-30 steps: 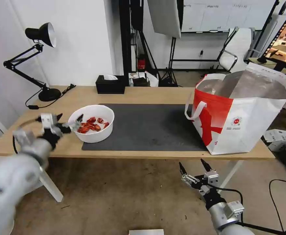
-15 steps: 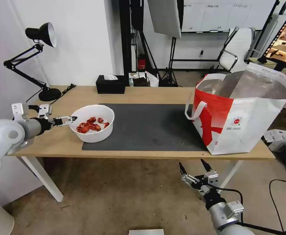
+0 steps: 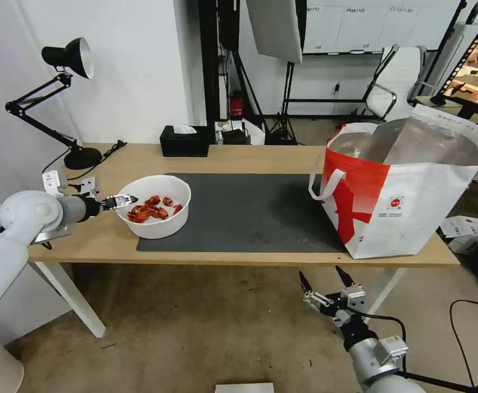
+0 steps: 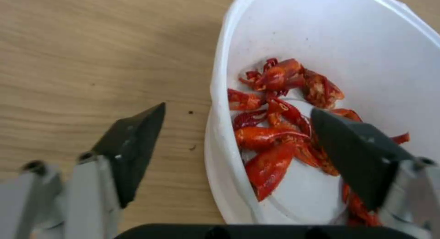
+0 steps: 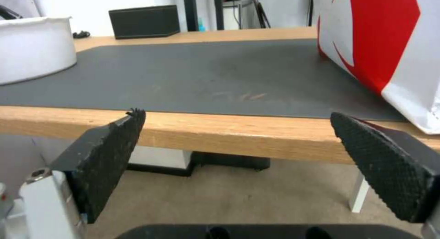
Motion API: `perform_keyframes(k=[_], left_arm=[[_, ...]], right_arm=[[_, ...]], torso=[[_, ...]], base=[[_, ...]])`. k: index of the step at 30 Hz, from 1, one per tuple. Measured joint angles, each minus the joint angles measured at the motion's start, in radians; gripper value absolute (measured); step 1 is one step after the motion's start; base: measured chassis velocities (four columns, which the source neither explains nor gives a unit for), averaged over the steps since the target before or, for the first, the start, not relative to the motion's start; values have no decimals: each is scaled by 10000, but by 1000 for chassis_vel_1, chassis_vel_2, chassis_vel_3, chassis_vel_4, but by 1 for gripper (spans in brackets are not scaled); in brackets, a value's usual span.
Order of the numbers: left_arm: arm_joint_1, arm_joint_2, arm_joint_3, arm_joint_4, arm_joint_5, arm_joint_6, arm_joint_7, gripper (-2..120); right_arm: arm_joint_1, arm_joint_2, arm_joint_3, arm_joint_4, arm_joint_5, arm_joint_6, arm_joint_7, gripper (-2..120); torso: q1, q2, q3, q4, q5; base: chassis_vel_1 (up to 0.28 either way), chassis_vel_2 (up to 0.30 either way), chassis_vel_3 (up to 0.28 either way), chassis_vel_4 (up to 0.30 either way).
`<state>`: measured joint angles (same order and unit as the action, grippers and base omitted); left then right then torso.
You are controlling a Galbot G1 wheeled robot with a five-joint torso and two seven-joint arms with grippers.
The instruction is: Pick up the trash from the table and place it into the takeout bag.
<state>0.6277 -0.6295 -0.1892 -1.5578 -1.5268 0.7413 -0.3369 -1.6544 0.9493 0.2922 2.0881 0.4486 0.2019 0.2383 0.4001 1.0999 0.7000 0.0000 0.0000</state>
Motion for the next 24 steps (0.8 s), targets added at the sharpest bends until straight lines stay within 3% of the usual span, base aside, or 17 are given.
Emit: perform_keyframes(k=[21,24], left_arm=[[215,-81,-79,-217,-68,-46,-200,0],[252,-99,-151,-324,-68,-51,-256,0]], right_arm=[[0,0,0,0,0,0,0,100],[0,0,0,0,0,0,0,100]], torso=[[-1,0,0,0,0],[-1,0,0,1,0]], base=[[0,0,0,0],[0,0,0,0]])
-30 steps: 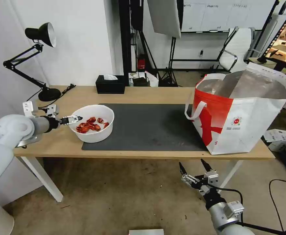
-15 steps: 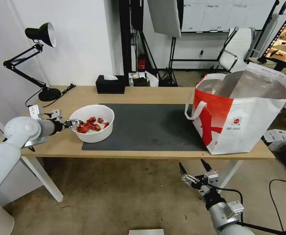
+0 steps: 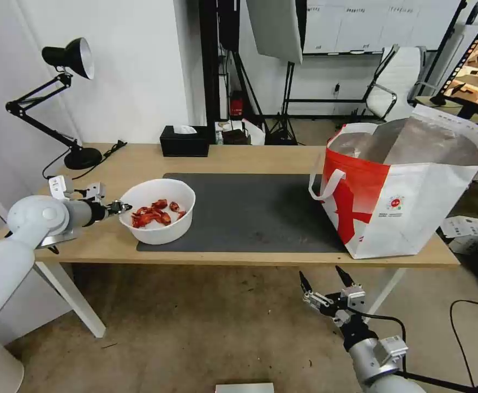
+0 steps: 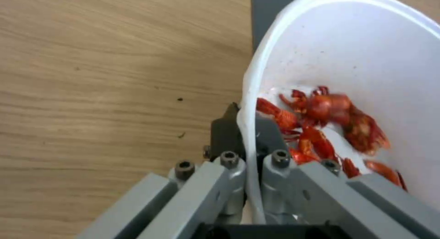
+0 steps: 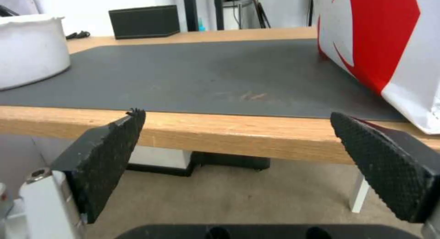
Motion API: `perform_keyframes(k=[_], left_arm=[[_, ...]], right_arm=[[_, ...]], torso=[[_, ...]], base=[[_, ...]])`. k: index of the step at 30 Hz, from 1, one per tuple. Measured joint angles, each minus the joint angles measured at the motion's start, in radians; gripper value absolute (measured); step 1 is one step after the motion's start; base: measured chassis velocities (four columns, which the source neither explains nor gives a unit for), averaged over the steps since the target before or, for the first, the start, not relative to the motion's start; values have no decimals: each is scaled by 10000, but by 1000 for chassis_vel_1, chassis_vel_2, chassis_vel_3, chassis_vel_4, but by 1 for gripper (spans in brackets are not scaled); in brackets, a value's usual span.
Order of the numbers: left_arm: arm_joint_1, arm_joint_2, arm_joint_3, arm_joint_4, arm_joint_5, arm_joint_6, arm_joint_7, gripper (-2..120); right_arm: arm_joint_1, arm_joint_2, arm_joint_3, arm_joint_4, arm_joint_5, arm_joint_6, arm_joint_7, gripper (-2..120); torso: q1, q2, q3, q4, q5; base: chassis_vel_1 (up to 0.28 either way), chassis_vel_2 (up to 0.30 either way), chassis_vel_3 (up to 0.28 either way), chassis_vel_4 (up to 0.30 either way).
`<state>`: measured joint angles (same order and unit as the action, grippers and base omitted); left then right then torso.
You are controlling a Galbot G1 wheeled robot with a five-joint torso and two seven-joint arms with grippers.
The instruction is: Pick up the trash from the table and place it into the takeout bag.
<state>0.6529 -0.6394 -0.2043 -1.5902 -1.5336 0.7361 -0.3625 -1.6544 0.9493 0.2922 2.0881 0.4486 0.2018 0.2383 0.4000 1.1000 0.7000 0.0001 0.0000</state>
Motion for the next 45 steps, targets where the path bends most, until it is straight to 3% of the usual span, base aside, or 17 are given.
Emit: perform_keyframes(k=[3,6,9,10,13,16,29,33,35,39,42,43,45], left_arm=[[16,-6,-66,-226,65,-231,16,0],[18,-7,-48,-491,767,-819,311,0],[-47,-41,139,-990,1734,-1809,699,0],[-47,-41,139,-990,1734,-1809,699,0],[-215,-55,562,-1187,2864,-3148,1038,0],[-323,-108,707,-1271,3098,-3648,1071,0],[-707,-134,1021,-1511,3049,-3627,868,0],[-1578,-267,1707,-1653,2794,-3402,655,0],[-2772,-598,2706,-1636,2415,-3271,343,0],[-4072,-1249,3676,-1434,1729,-3239,-87,0],[-5974,-2486,4919,-723,829,-3270,-662,0],[-5974,-2486,4919,-723,829,-3270,-662,0],[-6855,-3141,5428,-289,680,-3360,-796,0]], right_arm=[[0,1,-1,0,0,0,0,100],[1,0,0,0,0,1,0,100],[0,0,0,0,0,0,0,100],[0,0,0,0,0,0,0,100],[0,1,0,0,0,1,0,100],[1,0,0,0,0,0,0,100],[1,0,-1,0,0,0,0,100],[0,0,0,0,0,0,-1,100],[0,1,-1,0,0,0,0,100],[1,0,0,0,0,0,-1,100],[1,0,0,0,0,1,-2,100],[1,0,0,0,0,1,-2,100],[0,0,0,0,0,1,-1,100]], torso=[[0,0,0,0,0],[0,0,0,-1,1],[0,0,0,-1,0],[0,0,0,-1,0],[0,1,0,-1,1],[1,0,0,-2,1],[0,0,0,1,-1],[0,0,0,2,1],[0,0,1,1,-2],[0,0,0,-2,7],[1,0,1,-4,5],[1,0,1,-4,5],[1,0,1,-3,7]], base=[[0,0,0,0],[0,0,0,0],[0,0,0,0],[0,0,0,0],[0,0,0,0],[0,0,0,0],[0,0,0,0],[0,0,0,0],[0,0,0,0],[0,0,0,0],[0,0,0,0],[0,0,0,0],[0,0,0,0]])
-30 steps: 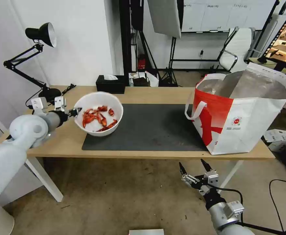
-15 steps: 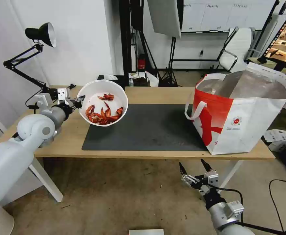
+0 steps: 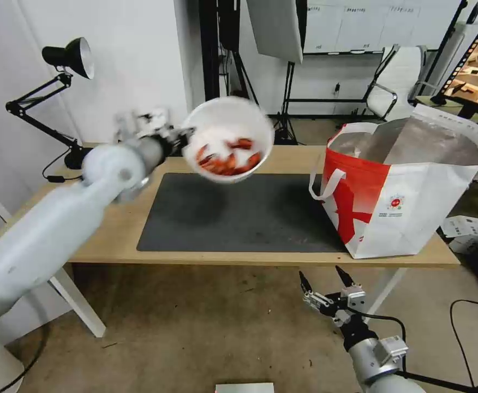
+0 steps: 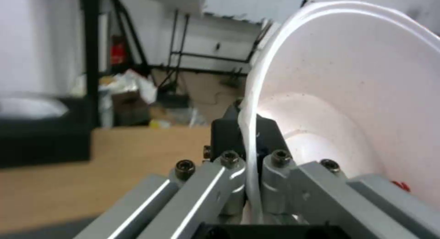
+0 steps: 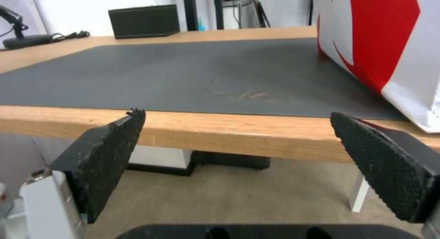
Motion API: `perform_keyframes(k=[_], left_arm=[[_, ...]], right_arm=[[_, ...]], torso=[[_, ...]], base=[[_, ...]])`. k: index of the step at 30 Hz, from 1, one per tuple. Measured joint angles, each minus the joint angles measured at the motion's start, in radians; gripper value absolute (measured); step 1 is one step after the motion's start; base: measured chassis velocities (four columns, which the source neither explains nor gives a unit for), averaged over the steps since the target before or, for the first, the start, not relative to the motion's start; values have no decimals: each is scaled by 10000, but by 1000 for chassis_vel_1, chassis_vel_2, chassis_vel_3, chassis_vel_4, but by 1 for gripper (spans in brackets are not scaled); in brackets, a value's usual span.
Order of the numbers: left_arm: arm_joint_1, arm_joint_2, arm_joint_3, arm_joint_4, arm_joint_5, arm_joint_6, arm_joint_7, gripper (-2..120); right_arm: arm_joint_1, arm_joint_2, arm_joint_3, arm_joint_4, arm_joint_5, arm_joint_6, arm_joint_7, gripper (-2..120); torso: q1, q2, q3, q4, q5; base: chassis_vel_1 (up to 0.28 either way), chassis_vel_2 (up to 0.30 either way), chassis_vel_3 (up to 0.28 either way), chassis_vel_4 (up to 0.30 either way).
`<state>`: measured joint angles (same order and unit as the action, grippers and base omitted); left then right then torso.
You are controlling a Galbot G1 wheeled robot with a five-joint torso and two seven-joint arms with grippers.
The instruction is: Pick up the trash from the table and place it into the takeout bag.
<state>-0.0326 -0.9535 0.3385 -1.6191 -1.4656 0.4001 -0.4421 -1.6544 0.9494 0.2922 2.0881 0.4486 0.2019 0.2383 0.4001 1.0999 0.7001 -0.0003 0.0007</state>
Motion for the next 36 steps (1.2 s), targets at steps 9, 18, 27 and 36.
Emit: perform_keyframes(k=[9,18,27,36], left_arm=[[-1710,-2696,971,1915,-55,-99,-244,0],[-2367,-5156,1287,4145,531,-224,-307,0],[-2222,-6105,1929,4826,1976,-1040,-201,0],[-2063,-5945,3188,4483,3580,-2012,404,0]], right_arm=[[1,-1,0,0,0,0,0,100],[1,-1,0,0,0,0,0,100],[0,-1,0,0,0,0,0,100],[1,-1,0,0,0,0,-1,100]], torso=[[0,0,0,1,-3],[0,0,-1,-2,-2],[-1,0,-1,1,-4],[-1,1,-1,3,-5]], base=[[0,0,0,0],[0,0,0,0],[0,0,0,0],[0,0,0,0]])
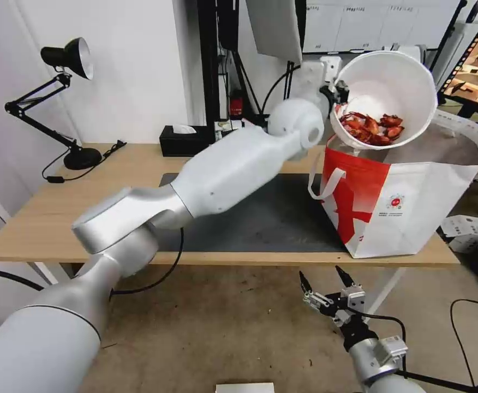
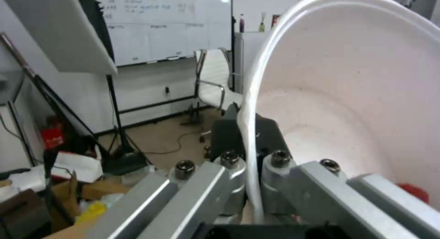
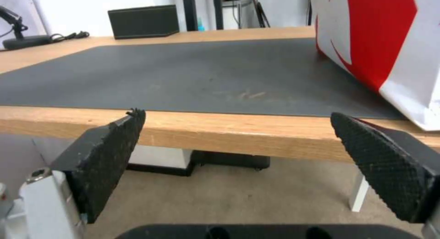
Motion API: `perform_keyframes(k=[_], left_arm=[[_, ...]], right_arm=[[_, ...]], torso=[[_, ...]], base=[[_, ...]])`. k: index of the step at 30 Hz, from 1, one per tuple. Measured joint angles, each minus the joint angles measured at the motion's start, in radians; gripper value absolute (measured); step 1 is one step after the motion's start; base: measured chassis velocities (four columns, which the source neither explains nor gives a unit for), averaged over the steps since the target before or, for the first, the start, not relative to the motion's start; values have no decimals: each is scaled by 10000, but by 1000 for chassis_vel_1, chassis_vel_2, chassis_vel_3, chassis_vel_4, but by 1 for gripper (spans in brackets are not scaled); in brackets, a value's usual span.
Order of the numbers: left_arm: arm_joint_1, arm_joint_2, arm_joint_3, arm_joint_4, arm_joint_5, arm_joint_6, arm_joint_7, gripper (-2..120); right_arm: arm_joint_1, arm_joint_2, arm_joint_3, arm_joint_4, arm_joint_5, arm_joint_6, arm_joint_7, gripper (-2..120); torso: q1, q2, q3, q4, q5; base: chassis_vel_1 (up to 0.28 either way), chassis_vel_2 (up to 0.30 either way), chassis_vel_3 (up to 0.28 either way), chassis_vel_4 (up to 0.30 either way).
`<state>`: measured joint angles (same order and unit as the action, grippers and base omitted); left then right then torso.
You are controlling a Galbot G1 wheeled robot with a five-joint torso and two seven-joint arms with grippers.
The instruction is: Pick up the trash from the table and place it into the takeout bag.
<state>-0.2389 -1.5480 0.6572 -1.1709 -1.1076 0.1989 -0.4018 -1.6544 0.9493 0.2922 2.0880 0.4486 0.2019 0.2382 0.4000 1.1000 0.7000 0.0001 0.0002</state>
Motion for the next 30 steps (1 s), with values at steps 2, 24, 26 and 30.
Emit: perform_keyframes(k=[2,24,26,30], left_arm=[[11,37,101,-70,3,16,45,0],[128,-6,612,-375,-1467,1354,579,17],[174,27,722,-476,-1593,1523,615,27],[194,10,914,-539,-1619,1701,492,41]], right_arm=[[0,0,0,0,0,0,0,100],[0,0,0,0,0,0,0,100],[0,0,0,0,0,0,1,100],[0,0,0,0,0,0,0,100]], torso=[[0,-1,0,0,-1],[0,0,0,-1,-1],[0,0,0,0,-2],[-1,0,0,0,-2]], base=[[0,0,0,0],[0,0,0,0],[0,0,0,0],[0,0,0,0]])
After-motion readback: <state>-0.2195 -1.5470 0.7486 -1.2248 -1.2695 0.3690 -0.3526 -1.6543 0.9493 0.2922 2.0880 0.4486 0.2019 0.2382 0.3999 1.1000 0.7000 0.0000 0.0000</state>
